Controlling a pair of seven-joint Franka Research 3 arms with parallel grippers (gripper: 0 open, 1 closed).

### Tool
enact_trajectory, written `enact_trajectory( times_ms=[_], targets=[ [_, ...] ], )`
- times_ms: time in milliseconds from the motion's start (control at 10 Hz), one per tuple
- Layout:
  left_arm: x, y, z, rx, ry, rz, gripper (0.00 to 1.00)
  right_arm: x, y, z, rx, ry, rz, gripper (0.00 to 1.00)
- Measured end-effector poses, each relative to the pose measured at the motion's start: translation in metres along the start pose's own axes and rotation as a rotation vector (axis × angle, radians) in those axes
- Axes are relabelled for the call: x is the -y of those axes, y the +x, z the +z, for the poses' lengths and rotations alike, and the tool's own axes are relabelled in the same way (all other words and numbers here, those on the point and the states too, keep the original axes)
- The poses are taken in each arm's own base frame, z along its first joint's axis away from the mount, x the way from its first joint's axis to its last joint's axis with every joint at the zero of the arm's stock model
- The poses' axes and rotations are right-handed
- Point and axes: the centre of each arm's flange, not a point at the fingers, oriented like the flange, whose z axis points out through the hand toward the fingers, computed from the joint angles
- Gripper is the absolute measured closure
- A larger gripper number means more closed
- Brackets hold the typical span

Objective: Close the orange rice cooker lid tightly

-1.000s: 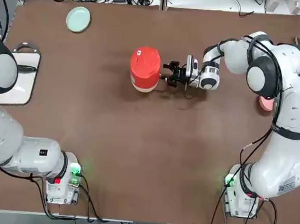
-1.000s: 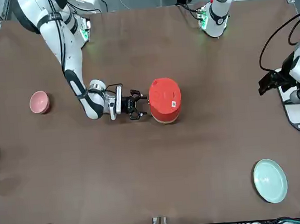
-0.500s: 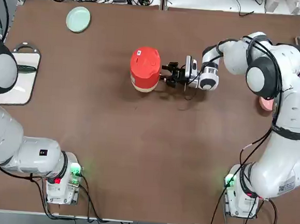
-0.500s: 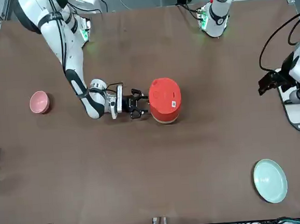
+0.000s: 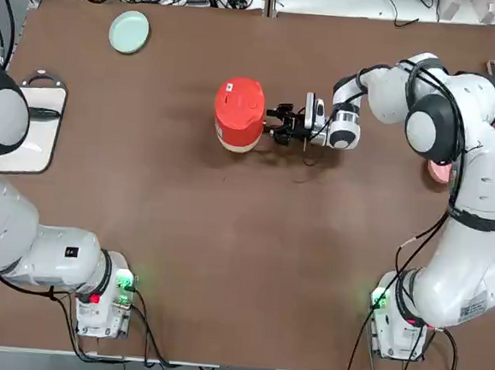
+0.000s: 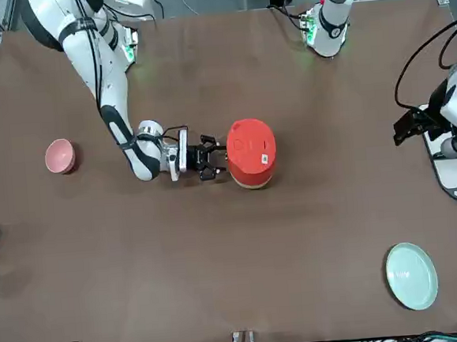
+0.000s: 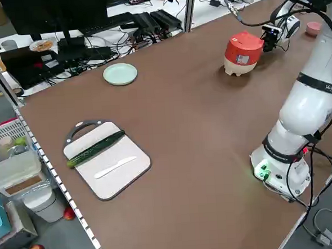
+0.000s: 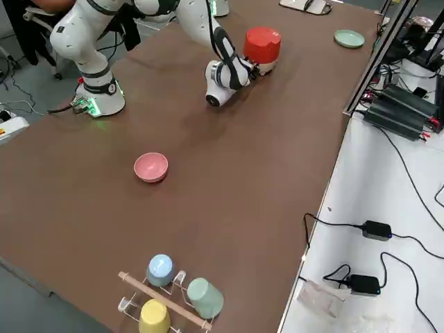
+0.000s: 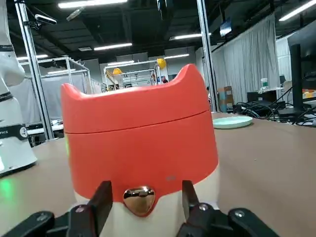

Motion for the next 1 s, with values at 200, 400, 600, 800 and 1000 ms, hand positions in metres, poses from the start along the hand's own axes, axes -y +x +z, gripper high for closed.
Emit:
enact_trajectory(
  times_ms=[200, 400, 600, 800, 1000],
  targets=[
    [0.0, 0.0, 0.0, 0.0, 0.0, 0.0, 0.0, -0.0003, -0.0008, -0.0007, 0.008, -0.003, 0.0, 0.47],
    [-0.0003, 0.0, 0.0, 0.0, 0.0, 0.0, 0.0, -0.0003, -0.0012, -0.0009, 0.011, -0.004, 0.0, 0.53],
    [-0.0003, 0.0, 0.0, 0.0, 0.0, 0.0, 0.0, 0.0, -0.0014, -0.0007, 0.012, -0.003, 0.0, 0.59],
    [-0.0004, 0.0, 0.0, 0.0, 0.0, 0.001, 0.0, 0.0, -0.0014, -0.0007, 0.013, -0.003, 0.0, 0.62],
    [-0.0004, 0.0, 0.0, 0.0, 0.0, 0.001, 0.0, -0.0002, -0.0015, -0.001, 0.013, -0.003, -0.001, 0.69]
  ],
)
